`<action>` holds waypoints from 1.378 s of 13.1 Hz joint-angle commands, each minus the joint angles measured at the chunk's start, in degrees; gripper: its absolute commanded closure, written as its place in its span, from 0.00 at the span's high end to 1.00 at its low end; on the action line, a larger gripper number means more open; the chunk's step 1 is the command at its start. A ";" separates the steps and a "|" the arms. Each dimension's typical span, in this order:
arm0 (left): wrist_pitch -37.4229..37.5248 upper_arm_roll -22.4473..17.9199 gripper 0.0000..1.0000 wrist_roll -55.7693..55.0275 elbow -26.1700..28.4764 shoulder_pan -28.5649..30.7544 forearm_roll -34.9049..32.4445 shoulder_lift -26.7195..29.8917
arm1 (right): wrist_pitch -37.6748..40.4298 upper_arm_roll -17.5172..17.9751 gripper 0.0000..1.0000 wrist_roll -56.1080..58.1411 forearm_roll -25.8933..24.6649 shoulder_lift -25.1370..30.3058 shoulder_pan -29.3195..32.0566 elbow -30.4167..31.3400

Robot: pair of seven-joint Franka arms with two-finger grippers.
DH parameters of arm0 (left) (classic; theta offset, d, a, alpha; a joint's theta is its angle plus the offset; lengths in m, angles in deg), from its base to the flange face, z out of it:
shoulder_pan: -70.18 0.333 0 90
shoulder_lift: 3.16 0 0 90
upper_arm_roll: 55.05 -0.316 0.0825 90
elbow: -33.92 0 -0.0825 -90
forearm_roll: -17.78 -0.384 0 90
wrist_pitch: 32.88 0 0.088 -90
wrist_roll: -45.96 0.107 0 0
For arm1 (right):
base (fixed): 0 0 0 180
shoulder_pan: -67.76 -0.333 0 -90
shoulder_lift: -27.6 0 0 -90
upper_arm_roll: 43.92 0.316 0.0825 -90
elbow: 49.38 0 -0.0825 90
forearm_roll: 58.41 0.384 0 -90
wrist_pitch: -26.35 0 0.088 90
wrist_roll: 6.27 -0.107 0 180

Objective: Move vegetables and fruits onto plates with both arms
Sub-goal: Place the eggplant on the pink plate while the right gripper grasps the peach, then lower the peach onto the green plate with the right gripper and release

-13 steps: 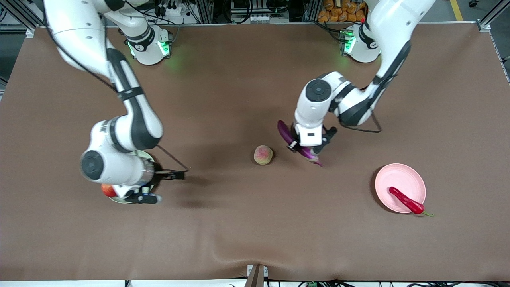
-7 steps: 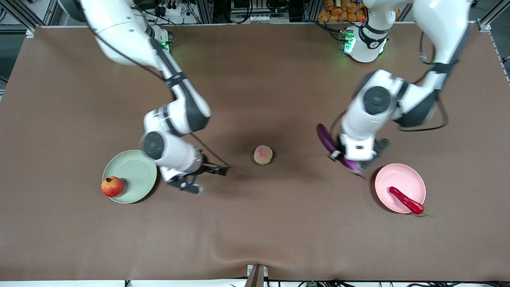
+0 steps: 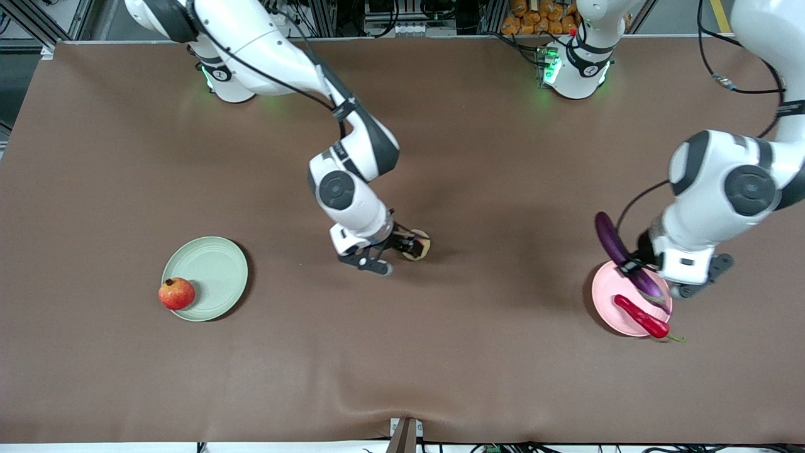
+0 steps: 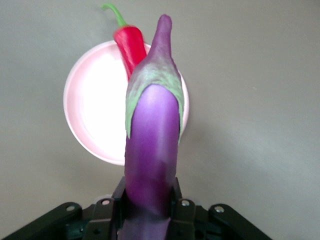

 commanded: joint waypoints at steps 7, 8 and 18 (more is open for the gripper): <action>-4.71 -0.96 0.00 -8.73 -9.99 8.32 7.34 -16.18 | -0.19 -0.90 1.00 -5.83 -8.72 -8.74 -4.39 -8.29; -6.74 -1.23 0.00 -9.45 -9.99 8.32 6.90 -17.66 | -1.76 -0.90 0.88 -6.01 -9.51 -9.10 -4.22 -8.30; -10.62 -4.04 0.00 -8.66 -9.73 6.21 5.14 -22.07 | 21.57 -0.37 0.31 8.63 -8.55 4.15 12.98 -6.55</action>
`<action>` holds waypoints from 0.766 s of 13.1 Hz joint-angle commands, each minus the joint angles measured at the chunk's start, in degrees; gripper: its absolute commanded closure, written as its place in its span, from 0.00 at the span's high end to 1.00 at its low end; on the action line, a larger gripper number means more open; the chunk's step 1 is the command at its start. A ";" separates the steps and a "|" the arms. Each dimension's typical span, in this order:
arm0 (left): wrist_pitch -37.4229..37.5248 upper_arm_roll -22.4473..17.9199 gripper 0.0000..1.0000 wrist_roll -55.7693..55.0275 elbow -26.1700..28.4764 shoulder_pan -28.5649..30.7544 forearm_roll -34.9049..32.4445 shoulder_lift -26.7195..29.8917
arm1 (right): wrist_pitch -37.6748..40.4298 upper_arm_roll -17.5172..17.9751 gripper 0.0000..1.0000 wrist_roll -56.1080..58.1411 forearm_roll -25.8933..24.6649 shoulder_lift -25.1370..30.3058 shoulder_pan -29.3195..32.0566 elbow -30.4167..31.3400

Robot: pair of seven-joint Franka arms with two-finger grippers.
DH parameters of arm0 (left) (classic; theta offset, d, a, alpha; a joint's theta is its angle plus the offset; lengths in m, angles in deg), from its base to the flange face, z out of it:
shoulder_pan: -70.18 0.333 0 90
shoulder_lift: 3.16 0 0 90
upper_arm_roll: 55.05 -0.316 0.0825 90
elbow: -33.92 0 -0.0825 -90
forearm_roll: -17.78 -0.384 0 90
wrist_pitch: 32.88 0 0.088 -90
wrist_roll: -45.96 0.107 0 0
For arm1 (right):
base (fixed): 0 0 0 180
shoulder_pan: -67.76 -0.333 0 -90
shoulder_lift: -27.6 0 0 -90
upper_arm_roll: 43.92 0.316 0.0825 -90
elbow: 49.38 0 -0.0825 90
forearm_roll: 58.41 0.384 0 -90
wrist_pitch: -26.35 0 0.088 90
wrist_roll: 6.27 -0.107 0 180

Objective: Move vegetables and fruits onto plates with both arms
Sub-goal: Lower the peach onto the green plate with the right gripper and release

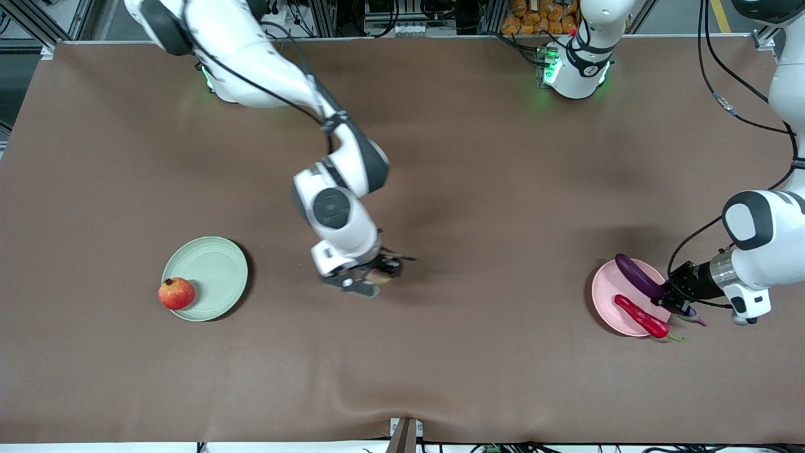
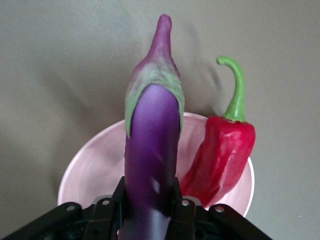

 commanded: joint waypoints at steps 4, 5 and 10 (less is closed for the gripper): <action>-0.83 -0.87 0.78 -0.38 -1.19 -2.20 -3.37 -1.93 | 7.93 1.15 0.31 26.32 -0.41 8.82 17.00 9.99; -1.01 -0.87 0.95 -0.38 -1.19 -2.38 -3.46 -2.02 | 7.67 1.06 0.31 31.08 -0.50 8.82 19.81 11.23; 0.91 0.44 1.00 -1.52 -2.68 -2.64 -3.37 1.23 | 6.97 1.15 0.31 49.55 -0.50 8.65 29.93 15.99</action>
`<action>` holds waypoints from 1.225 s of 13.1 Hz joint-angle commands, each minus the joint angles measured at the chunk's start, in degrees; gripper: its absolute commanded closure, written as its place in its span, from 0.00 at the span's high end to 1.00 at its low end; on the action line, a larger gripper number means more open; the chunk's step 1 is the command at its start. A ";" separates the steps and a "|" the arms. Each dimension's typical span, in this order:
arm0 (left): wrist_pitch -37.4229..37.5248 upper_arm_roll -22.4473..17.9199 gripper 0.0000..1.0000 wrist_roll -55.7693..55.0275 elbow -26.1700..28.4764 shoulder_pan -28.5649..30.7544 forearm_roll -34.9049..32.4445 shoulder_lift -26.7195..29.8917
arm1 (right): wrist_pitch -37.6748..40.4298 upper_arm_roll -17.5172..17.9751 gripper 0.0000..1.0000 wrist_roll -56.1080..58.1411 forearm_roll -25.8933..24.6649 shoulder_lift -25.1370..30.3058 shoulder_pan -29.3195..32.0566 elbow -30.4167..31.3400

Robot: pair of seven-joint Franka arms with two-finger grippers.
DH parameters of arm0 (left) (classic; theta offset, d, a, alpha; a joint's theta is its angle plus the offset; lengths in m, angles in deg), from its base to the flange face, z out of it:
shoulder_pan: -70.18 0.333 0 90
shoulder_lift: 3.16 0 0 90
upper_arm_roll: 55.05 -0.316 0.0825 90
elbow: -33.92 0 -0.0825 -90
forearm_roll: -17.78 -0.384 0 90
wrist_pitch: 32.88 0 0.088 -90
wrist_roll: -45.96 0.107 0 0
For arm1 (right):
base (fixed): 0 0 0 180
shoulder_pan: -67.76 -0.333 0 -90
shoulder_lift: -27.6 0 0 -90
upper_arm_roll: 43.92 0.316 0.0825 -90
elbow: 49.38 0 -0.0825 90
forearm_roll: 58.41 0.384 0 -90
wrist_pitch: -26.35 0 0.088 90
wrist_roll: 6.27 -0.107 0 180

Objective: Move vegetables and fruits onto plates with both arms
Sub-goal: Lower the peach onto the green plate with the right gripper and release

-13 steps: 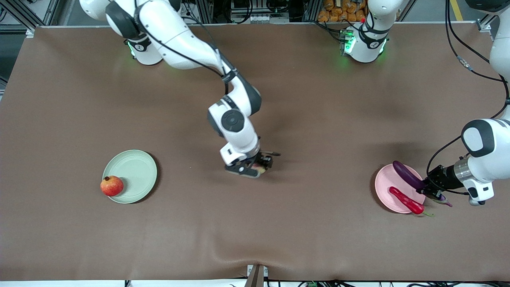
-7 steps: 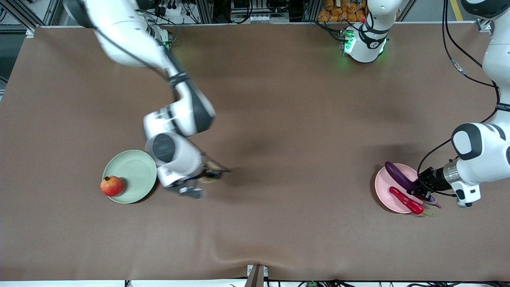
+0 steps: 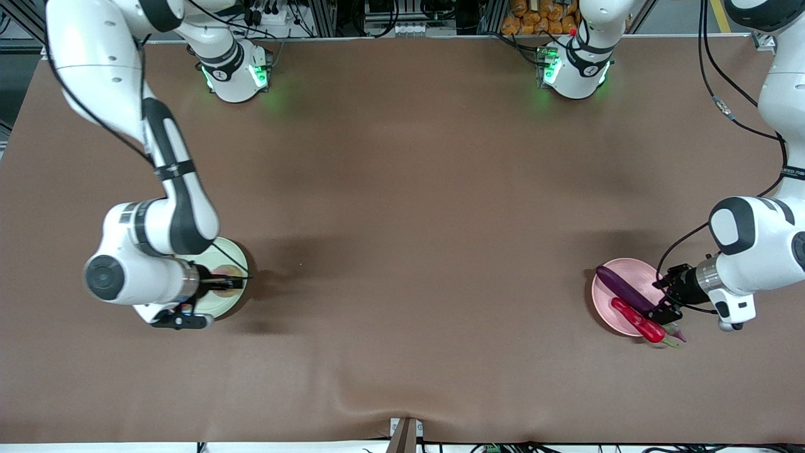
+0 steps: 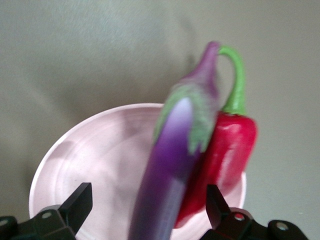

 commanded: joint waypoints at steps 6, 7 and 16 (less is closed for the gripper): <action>20.20 6.91 1.00 0.51 -11.46 -1.27 -2.50 7.31 | -7.39 1.37 1.00 6.57 -0.40 0.73 3.65 3.16; 20.29 7.70 1.00 1.57 -11.46 -1.27 -2.59 8.29 | -7.21 1.37 1.00 6.74 -0.40 0.90 3.83 3.16; 30.91 8.50 1.00 24.42 -11.46 -1.62 -3.82 21.74 | 9.37 0.67 1.00 6.75 -2.50 18.36 6.81 3.34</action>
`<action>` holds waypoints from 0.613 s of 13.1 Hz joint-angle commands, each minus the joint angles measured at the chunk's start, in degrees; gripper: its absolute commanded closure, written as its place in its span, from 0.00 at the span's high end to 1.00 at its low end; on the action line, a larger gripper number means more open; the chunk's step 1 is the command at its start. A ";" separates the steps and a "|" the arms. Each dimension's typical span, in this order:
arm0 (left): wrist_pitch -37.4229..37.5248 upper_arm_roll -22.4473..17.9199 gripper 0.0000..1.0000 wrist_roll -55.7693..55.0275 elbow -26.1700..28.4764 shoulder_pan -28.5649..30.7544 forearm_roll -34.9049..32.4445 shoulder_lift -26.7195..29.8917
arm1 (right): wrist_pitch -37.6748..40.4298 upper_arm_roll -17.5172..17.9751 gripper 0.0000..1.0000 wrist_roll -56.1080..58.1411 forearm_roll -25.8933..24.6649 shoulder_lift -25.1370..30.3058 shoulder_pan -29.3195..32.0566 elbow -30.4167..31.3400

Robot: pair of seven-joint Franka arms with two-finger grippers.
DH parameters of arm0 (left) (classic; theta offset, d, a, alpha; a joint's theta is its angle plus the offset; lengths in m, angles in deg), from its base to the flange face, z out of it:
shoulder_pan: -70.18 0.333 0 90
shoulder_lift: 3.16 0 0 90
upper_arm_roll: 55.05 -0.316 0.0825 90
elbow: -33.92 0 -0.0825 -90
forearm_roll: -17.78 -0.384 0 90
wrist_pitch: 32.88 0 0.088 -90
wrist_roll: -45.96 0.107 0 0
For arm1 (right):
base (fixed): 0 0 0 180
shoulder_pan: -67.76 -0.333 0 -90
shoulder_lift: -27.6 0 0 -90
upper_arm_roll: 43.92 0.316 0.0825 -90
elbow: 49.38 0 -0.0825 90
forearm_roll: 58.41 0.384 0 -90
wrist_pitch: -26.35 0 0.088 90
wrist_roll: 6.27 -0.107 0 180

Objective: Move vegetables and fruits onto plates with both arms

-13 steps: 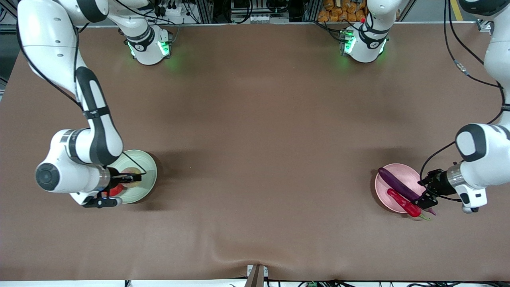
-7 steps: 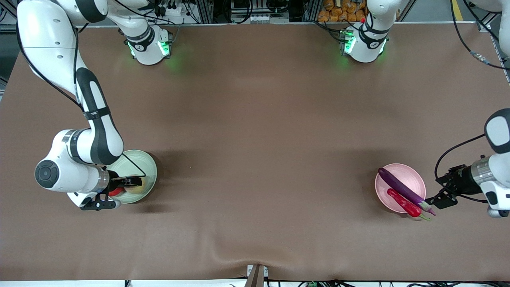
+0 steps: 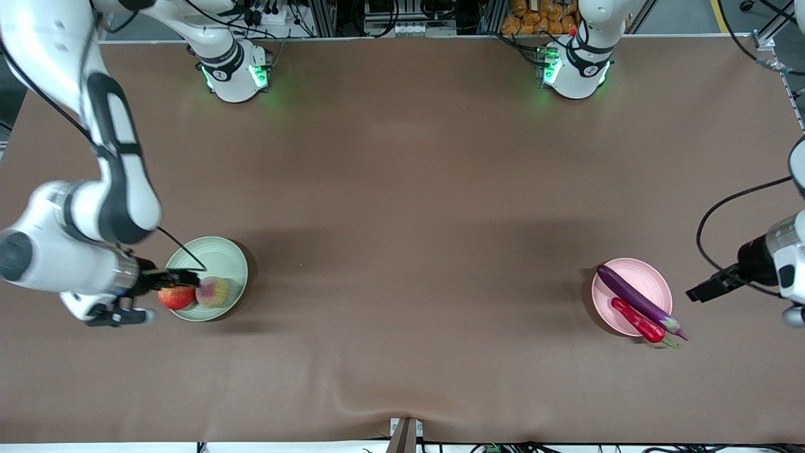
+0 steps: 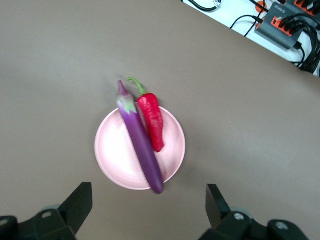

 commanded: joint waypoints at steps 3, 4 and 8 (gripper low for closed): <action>6.52 1.63 1.00 3.81 0.51 0.37 1.60 6.26 | 13.44 0.43 1.00 -0.08 -4.96 16.13 2.67 2.46; 8.18 1.72 1.00 4.86 0.51 0.37 2.31 7.57 | 16.78 0.43 1.00 -1.04 -5.76 19.12 2.76 2.46; 11.97 1.81 1.00 11.37 0.42 0.37 4.86 11.71 | 24.28 1.13 1.00 -9.31 -9.98 26.79 1.88 3.24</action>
